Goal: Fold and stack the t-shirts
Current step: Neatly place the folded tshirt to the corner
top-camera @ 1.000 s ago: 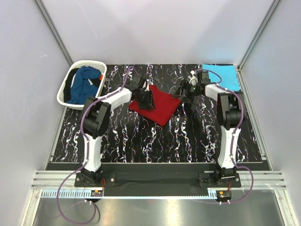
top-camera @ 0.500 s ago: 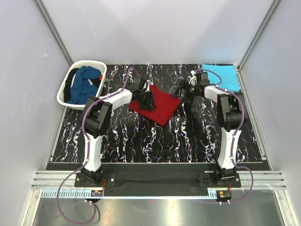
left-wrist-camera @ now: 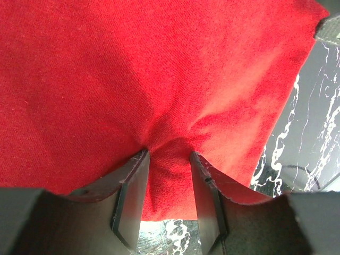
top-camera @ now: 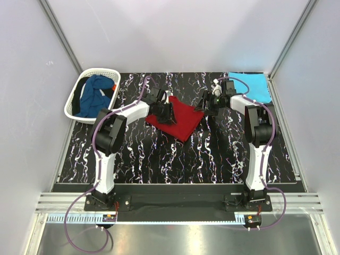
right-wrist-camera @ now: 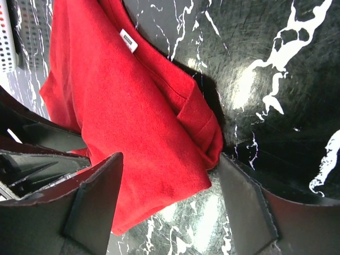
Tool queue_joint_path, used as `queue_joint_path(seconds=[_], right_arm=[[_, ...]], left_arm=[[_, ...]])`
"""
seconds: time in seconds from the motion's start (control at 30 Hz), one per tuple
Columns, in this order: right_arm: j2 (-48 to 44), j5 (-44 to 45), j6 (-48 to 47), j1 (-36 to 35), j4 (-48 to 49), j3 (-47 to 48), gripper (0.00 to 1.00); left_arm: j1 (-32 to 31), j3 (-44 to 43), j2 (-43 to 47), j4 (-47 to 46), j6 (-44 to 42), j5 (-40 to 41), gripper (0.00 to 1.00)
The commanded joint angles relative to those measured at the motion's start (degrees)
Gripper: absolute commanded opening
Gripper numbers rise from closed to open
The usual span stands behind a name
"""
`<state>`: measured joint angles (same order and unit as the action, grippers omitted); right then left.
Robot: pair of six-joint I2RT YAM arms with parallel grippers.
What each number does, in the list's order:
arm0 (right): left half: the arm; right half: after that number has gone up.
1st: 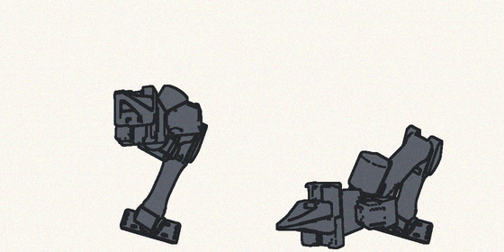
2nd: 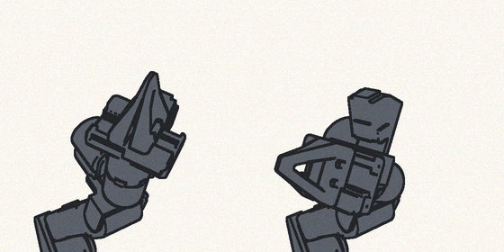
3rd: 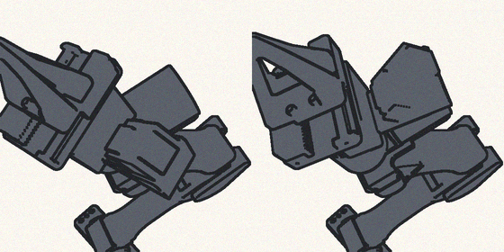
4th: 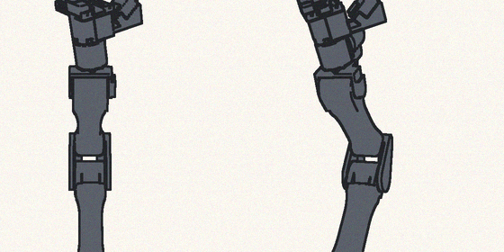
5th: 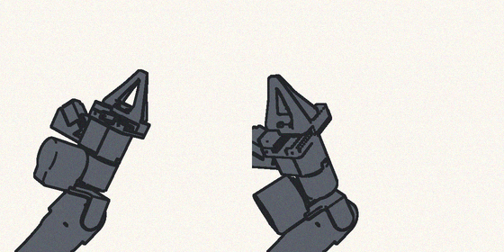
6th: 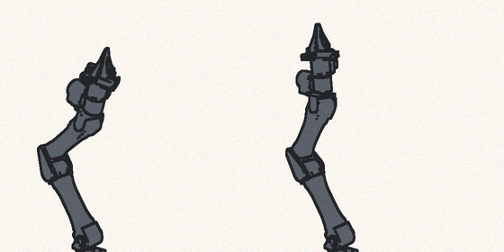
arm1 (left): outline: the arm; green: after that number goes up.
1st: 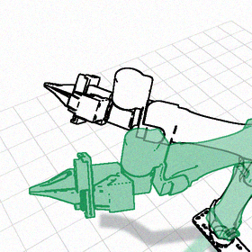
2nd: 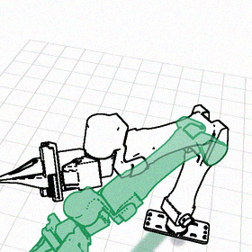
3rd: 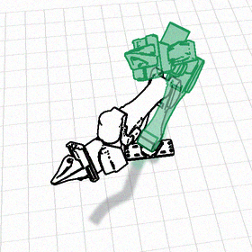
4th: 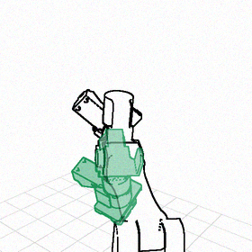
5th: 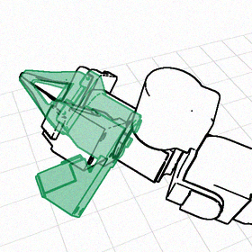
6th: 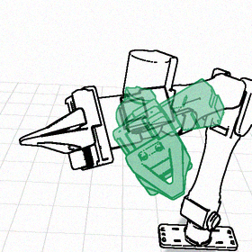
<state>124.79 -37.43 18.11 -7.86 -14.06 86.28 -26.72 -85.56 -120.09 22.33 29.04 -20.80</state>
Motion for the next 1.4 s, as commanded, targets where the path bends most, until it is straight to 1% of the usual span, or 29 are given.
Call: queue_joint_path(seconds=[0.0, 0.1, 0.27, 0.33, 0.37, 0.4, 0.43, 0.5, 0.53, 0.57, 0.67, 0.77, 0.87, 0.93, 0.97, 1.0, 1.07, 1.1, 1.13, 1.2, 1.27, 1.37], right_arm=[[1.7, -0.2, -3.6, -0.6, -3.3, 1.3, 0.78], [2.1, -0.7, -4.2, -0.6, -3.4, 1.9, 0.73], [2.8, -2.1, -4.2, -0.6, -3.5, 3.1, 0.63], [3.0, -1.9, -4.3, -0.6, -3.5, 3.6, 0.54], [3.0, -1.9, -4.4, -0.6, -3.4, 4.0, 0.48], [2.8, -1.9, -4.8, -0.6, -3.4, 4.1, 0.35], [2.7, -1.3, -4.9, -0.6, -3.3, 4.2, 0.28], [2.6, 0.6, -5.7, -0.6, -3.3, 5.6, 0.16], [2.5, 0.9, -6.0, -0.6, -3.6, 6.4, 0.03], [1.9, 1.0, -6.2, -0.6, -3.8, 7.8, 0.00], [-0.2, 1.7, -8.1, -0.7, -4.2, 9.3, 0.00], [-2.4, 3.7, -10.9, -0.8, -6.1, 8.6, 0.00], [-5.0, 7.6, -14.5, -1.2, -8.9, 7.2, 0.00], [-6.4, 12.2, -16.3, -1.3, -10.4, 6.7, 0.00], [-7.5, 14.2, -17.8, -1.4, -12.5, 6.5, 0.00], [-8.2, 17.8, -19.4, -1.4, -13.5, 6.7, 0.00], [-9.4, 21.2, -21.9, -1.4, -17.8, 8.0, 0.00], [-9.8, 24.8, -22.6, -1.4, -19.1, 8.5, 0.00], [-10.9, 26.6, -23.2, -1.4, -21.2, 8.8, 0.00], [-12.2, 31.1, -25.0, -1.5, -22.6, 9.3, 0.00], [-14.6, 33.7, -26.5, -1.4, -23.5, 9.3, 0.00], [-17.8, 34.5, -30.6, -1.3, -22.7, 8.6, 0.00]], left_arm=[[-0.4, 1.8, 1.3, 0.7, -0.3, 1.2, 0.44], [-0.5, 2.0, 1.4, 0.5, 0.0, 1.0, 0.44], [-0.4, 2.8, 2.0, 0.3, 0.1, 1.0, 0.45], [-0.5, 3.1, 2.5, 0.3, 0.0, 1.1, 0.45], [-0.4, 3.2, 2.6, 0.3, 0.1, 1.0, 0.45], [-0.4, 3.3, 2.8, 0.3, 0.1, 1.0, 0.45], [-0.4, 3.4, 3.5, 0.3, 0.1, 0.7, 0.45], [-0.4, 3.4, 5.2, 0.9, 0.8, 1.3, 0.45], [-0.3, 3.3, 8.0, 2.4, 1.0, 2.2, 0.45], [-0.2, 3.4, 9.9, 2.7, 1.0, 2.6, 0.46], [0.8, 2.9, 17.7, 5.1, -0.1, 3.3, 0.48], [1.7, 2.9, 25.7, 8.3, -2.5, 4.0, 0.49], [1.8, 6.1, 33.2, 9.3, -4.9, 4.4, 0.51], [1.9, 8.9, 37.4, 9.6, -5.6, 4.4, 0.52], [1.9, 10.0, 38.5, 9.7, -6.4, 4.2, 0.54], [2.0, 11.5, 39.4, 9.7, -6.7, 4.1, 0.54], [1.9, 13.0, 41.6, 9.7, -7.5, 3.0, 0.55], [2.0, 14.2, 42.0, 9.7, -7.8, 2.8, 0.55], [2.0, 14.9, 43.0, 9.7, -8.0, 2.8, 0.55], [2.0, 16.7, 43.6, 9.7, -9.1, 3.7, 0.55], [1.9, 17.8, 43.7, 9.5, -10.7, 4.5, 0.55], [2.1, 18.9, 42.8, 9.6, -12.4, 5.6, 0.55]])
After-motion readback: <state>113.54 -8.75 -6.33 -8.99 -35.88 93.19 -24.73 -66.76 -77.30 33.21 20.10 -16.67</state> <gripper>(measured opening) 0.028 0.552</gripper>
